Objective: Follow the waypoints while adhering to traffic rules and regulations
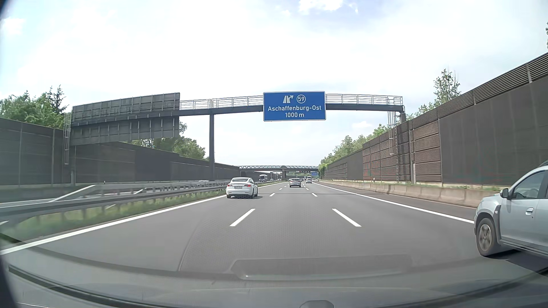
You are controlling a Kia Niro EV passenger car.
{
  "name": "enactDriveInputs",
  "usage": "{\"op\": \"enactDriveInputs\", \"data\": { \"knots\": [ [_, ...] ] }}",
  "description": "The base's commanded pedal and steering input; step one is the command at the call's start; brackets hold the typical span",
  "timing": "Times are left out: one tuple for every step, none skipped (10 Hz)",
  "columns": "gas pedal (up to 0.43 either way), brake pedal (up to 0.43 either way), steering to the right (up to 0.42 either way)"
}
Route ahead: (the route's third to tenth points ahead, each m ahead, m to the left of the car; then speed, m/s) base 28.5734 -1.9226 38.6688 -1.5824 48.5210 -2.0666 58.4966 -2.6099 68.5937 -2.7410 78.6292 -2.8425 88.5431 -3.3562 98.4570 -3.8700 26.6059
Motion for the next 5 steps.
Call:
{"op": "enactDriveInputs", "data": {
  "knots": [
    [0.169, 0.000, 0.000],
    [0.177, 0.000, 0.000],
    [0.177, 0.000, 0.001],
    [0.220, 0.000, 0.000],
    [0.260, 0.000, 0.000]
  ]
}}
